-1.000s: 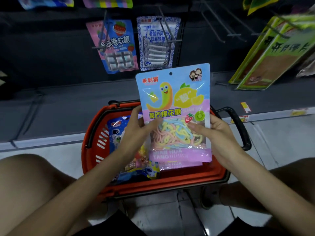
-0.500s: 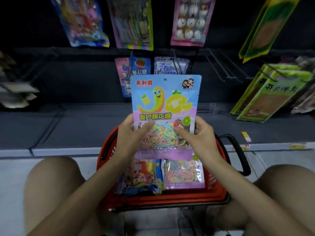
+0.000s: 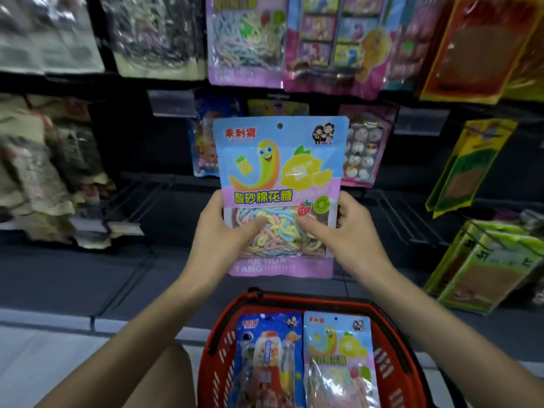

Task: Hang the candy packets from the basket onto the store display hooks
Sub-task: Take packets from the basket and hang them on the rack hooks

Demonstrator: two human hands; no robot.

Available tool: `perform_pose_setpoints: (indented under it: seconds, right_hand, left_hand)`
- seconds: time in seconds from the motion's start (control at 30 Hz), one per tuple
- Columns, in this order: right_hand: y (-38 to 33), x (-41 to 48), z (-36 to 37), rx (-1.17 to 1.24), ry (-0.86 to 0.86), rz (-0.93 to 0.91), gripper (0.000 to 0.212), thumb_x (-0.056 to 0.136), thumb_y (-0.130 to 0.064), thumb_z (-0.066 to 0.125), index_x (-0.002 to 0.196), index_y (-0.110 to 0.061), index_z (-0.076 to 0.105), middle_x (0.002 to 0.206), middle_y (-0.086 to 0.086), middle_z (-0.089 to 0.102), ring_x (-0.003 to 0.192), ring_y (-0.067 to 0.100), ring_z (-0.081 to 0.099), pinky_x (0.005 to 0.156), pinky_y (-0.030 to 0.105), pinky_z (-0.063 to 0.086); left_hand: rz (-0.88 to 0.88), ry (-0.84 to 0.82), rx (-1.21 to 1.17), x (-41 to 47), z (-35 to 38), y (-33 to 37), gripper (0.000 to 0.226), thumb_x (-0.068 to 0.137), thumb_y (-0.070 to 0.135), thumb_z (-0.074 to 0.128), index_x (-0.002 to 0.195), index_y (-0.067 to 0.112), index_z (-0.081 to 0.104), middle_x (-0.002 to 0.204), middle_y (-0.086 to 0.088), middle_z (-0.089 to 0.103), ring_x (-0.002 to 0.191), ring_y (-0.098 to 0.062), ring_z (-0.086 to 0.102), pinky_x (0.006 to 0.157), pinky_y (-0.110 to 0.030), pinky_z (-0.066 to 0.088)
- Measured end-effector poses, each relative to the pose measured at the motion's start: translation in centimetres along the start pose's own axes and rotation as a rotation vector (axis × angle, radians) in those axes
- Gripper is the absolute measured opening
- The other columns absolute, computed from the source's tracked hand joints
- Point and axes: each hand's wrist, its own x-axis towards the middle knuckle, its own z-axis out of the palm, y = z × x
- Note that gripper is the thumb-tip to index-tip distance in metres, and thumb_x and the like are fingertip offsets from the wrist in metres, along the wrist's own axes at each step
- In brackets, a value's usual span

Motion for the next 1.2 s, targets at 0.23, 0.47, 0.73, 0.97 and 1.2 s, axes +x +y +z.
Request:
perform_pose_setpoints:
  seconds: [0.23,0.47,0.73,0.97,1.2]
  right_hand:
    - [-7.7,5.0,1.3,-0.016,0.046,-0.156,0.041,0.087,-0.031,0.085,0.118,-0.02,0.06,0.115,0.0,0.071,0.106,0.022,0.069,0.086,0.047,0.06]
    - [-13.1,9.8,2.6,0.01,0.125,-0.281,0.049,0.089,-0.037,0.082,0.123,-0.036,0.047,0.114,-0.019,0.063,0.095,-0.003,0.068,0.07,0.018,0.057]
    - [-16.9,15.4,4.2,0.117,0.231,-0.413,0.084,0.091,-0.033,0.081,0.157,-0.037,0.031,0.156,-0.019,0.042,0.115,-0.021,0.053,0.088,0.01,0.055]
    - [-19.0,18.7,4.8,0.079,0.29,-0.451,0.086,0.086,-0.043,0.083,0.157,-0.034,0.035,0.161,-0.011,0.042,0.143,0.019,0.047,0.105,0.05,0.054]
    - [-19.7,20.4,5.2,0.024,0.321,-0.396,0.086,0.085,-0.051,0.082,0.157,-0.034,0.038,0.159,-0.012,0.046,0.145,0.02,0.046,0.111,0.055,0.048]
  left_hand:
    - [0.14,0.068,0.016,5.2,-3.2,6.9,0.044,0.079,0.006,0.089,0.114,0.02,0.066,0.101,0.009,0.079,0.089,-0.005,0.076,0.071,-0.018,0.058]
    - [0.263,0.119,0.029,10.9,-5.8,11.9,0.05,0.08,0.016,0.091,0.121,0.025,0.063,0.109,0.008,0.077,0.098,-0.01,0.075,0.088,-0.041,0.062]
    - [0.34,0.123,-0.038,16.1,-6.3,15.7,0.047,0.092,0.02,0.079,0.119,0.048,0.052,0.114,0.017,0.069,0.094,-0.007,0.075,0.079,-0.035,0.063]
    - [0.326,0.127,-0.152,19.4,-6.9,17.8,0.057,0.092,0.011,0.078,0.135,0.037,0.051,0.112,0.007,0.071,0.085,-0.01,0.078,0.066,-0.032,0.064]
    - [0.328,0.133,-0.134,21.3,-6.9,18.2,0.052,0.093,0.011,0.078,0.135,0.032,0.056,0.109,0.006,0.074,0.078,-0.012,0.079,0.057,-0.026,0.061]
